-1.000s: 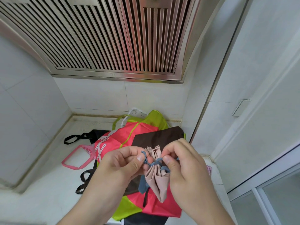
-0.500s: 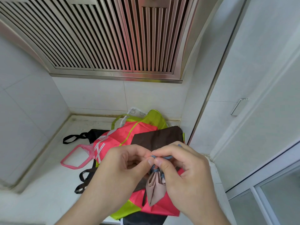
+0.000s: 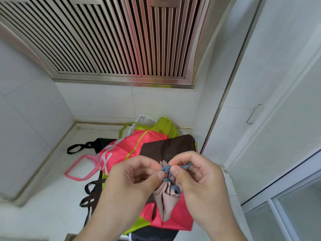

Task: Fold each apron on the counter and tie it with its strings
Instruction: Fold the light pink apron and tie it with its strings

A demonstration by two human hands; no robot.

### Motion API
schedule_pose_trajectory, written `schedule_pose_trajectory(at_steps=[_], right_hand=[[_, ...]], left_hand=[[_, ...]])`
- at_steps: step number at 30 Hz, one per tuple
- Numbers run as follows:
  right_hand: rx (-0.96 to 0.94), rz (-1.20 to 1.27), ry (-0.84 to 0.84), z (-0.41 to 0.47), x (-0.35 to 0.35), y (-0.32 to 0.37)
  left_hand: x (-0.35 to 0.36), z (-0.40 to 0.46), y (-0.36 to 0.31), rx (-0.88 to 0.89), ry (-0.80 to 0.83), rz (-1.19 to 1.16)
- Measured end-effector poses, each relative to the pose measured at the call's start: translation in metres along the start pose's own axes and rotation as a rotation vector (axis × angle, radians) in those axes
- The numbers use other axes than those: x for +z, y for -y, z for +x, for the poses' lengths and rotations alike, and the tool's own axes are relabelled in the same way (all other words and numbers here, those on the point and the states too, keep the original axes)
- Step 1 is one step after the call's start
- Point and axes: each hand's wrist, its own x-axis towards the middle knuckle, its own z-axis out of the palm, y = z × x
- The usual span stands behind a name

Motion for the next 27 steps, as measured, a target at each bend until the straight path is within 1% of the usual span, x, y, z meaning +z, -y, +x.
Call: schedule_pose_trajectory(at_steps=[3,6,9,11,14,16,22,27], right_hand=[[-0.027,-0.003,0.0,-0.001,-0.005,0.004],[-0.149,-0.178,0.014,-0.001,-0.007,0.006],[-0.214,-0.247,0.032,0.003,-0.008,0.006],[-0.192,-0.26,0.042,0.006,-0.007,0.007],[-0.105,-0.22,0.043,0.008,-0.004,0.005],[-0.068,-0.18,0.045,0.01,-0.001,0.005],[-0.007,-0.097,0.034,0.016,0.007,0.005],[0.04,-0.019,0.034,0.017,0.01,0.001]], left_hand=[[-0.002,0.002,-0.003,-0.023,0.0,0.026],[-0.003,0.004,-0.008,-0.043,0.035,0.085],[-0.003,0.005,-0.011,-0.061,0.128,0.145],[-0.004,0.004,-0.013,-0.076,0.188,0.153],[-0.007,0.007,-0.012,-0.102,0.221,0.132],[-0.009,0.008,-0.01,-0.125,0.219,0.089],[-0.007,0.007,-0.002,-0.12,0.218,0.042],[-0.007,0.006,0.002,-0.113,0.163,0.015]])
